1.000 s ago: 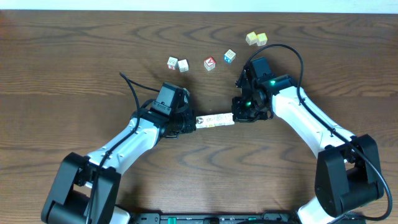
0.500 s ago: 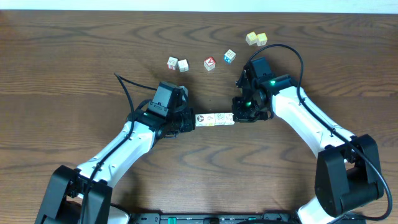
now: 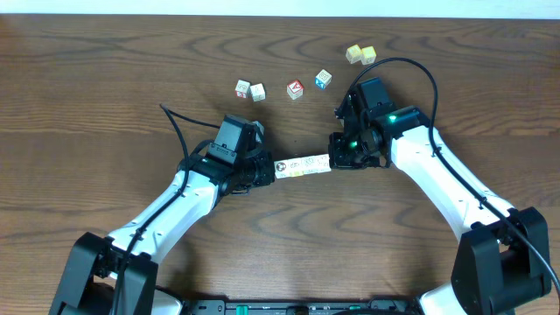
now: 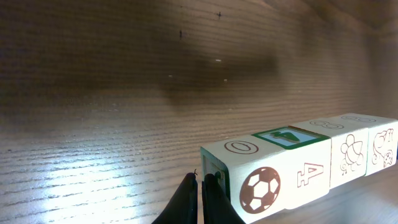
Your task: Lift 4 blocks
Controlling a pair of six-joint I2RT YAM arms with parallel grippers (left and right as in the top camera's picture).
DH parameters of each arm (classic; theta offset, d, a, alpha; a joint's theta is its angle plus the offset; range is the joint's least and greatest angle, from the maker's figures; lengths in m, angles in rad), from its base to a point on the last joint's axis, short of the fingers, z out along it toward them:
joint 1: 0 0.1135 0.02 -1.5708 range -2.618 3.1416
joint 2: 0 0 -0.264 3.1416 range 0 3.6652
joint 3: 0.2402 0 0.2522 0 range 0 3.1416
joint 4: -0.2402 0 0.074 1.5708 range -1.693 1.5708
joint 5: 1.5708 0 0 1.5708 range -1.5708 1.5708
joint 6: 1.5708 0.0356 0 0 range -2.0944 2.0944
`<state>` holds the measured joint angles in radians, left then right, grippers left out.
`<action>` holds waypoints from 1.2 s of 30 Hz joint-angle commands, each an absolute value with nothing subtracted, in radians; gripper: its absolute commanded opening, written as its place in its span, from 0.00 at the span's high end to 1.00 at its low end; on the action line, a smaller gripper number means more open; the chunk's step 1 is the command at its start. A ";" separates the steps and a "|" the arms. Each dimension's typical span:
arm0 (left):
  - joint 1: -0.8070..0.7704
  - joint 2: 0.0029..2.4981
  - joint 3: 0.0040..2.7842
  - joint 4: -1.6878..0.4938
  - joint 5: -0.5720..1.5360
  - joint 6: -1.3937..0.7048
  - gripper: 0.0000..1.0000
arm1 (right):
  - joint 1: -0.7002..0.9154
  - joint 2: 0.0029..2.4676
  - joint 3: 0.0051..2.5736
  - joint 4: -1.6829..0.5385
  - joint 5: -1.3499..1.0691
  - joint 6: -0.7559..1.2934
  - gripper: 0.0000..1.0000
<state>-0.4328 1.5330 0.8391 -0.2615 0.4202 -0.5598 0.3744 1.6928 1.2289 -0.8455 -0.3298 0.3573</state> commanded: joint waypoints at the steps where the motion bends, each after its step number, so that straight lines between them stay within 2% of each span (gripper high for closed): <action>1: -0.451 1.481 0.852 -0.239 0.554 -0.578 0.93 | 0.395 1.685 1.248 -0.839 -0.484 0.375 0.99; 36: -0.451 1.423 0.863 -0.239 0.583 -0.608 0.93 | 0.395 1.614 1.249 -0.857 -0.484 0.396 0.99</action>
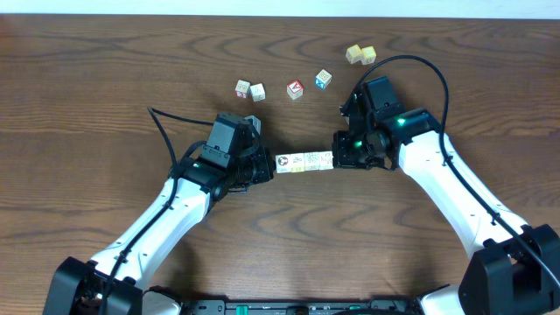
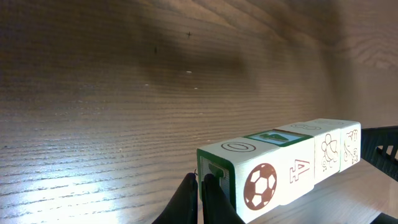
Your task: Lift 4 blocks
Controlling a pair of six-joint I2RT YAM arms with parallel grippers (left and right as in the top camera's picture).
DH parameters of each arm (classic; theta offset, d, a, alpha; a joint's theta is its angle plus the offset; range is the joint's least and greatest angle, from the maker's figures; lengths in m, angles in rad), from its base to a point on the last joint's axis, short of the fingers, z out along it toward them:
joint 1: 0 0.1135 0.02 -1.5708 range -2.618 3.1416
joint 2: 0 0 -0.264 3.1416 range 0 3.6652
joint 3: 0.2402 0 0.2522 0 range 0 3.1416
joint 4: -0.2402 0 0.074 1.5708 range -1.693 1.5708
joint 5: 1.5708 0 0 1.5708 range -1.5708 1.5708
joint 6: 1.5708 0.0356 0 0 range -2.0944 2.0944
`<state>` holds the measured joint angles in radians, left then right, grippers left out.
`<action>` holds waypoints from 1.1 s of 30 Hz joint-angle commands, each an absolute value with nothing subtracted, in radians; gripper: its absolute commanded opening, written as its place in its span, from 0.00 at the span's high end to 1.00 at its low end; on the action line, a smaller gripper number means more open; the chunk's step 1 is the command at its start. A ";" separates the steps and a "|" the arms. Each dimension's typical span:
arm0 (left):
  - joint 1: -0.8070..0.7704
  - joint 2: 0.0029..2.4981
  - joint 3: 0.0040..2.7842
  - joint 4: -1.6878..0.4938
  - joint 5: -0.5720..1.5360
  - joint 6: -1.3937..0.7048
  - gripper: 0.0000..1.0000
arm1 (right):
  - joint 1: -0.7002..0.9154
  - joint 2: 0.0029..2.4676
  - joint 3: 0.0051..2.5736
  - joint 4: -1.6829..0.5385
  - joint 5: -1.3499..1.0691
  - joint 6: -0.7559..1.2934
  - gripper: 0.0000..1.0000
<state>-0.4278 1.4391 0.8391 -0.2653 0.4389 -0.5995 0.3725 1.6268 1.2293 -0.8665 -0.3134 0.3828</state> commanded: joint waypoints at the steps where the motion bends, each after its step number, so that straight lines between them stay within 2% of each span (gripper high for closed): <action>1: -0.451 1.420 0.863 -0.239 0.584 -0.608 0.93 | 0.395 1.614 1.249 -0.857 -0.484 0.396 0.99; 33: -0.451 1.416 0.863 -0.239 0.584 -0.608 0.93 | 0.395 1.614 1.249 -0.864 -0.483 0.396 0.99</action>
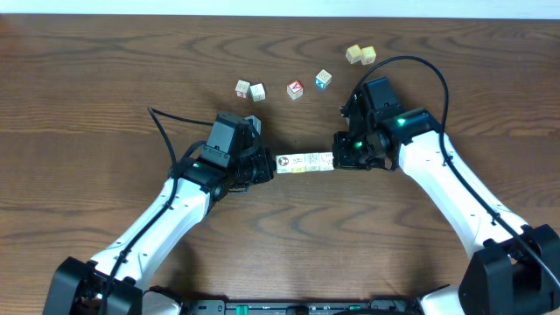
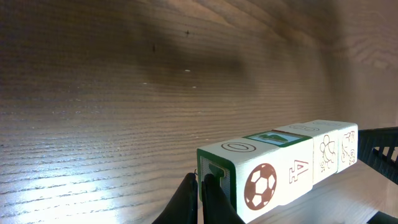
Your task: Lift 4 blocks
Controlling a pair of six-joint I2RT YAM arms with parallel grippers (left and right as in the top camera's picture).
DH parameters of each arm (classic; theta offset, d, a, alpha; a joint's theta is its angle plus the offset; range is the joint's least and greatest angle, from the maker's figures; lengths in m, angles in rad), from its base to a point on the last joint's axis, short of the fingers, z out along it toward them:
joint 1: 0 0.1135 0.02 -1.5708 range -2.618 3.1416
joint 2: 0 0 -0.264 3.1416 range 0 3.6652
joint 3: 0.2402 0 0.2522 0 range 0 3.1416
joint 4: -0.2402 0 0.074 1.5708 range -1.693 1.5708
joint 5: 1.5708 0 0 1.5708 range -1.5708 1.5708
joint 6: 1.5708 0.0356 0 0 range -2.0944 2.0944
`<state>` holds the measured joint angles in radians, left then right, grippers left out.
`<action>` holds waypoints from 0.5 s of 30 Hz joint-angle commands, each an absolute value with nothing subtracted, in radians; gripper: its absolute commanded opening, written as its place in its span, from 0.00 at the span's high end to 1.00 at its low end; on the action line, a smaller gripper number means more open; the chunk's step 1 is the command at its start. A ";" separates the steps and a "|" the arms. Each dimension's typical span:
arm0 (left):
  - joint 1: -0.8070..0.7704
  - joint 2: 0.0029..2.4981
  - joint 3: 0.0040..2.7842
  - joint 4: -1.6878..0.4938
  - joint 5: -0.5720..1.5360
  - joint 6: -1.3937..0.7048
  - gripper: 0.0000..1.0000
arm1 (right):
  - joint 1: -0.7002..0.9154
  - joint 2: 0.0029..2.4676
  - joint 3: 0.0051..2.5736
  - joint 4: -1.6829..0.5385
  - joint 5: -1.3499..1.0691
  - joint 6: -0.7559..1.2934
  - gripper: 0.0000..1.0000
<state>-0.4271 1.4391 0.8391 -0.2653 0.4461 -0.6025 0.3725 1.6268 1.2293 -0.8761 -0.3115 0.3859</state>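
A row of several white picture blocks (image 1: 304, 162) hangs end to end between my two grippers. In the left wrist view the row (image 2: 280, 168) shows a football, a 4 and a green top, with the wooden table (image 2: 124, 93) well below it. My left gripper (image 1: 269, 166) (image 2: 200, 186) is shut with nothing between its fingers, and its tips press on the row's left end. My right gripper (image 1: 337, 157) presses on the right end. Its dark fingers (image 2: 379, 146) show past the last block, and whether they are open or shut is hidden.
Loose blocks lie on the far side of the table: a pair of white ones (image 1: 249, 89), a red one (image 1: 295, 89), a blue one (image 1: 324, 79) and a yellow pair (image 1: 360, 54). Black cables loop off both arms.
At first the row sat slightly tilted between both grippers, close to the tabletop. By the second moment both arms and the row stood farther back and level, and the table looked farther below in the left wrist view. The row is held there still.
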 commanded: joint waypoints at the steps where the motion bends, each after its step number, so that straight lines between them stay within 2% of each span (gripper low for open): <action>1: -0.451 1.416 0.863 -0.238 0.584 -0.608 0.93 | 0.395 1.614 1.249 -0.864 -0.483 0.397 0.99; 15: -0.451 1.416 0.863 -0.238 0.583 -0.608 0.93 | 0.395 1.614 1.249 -0.864 -0.483 0.396 0.99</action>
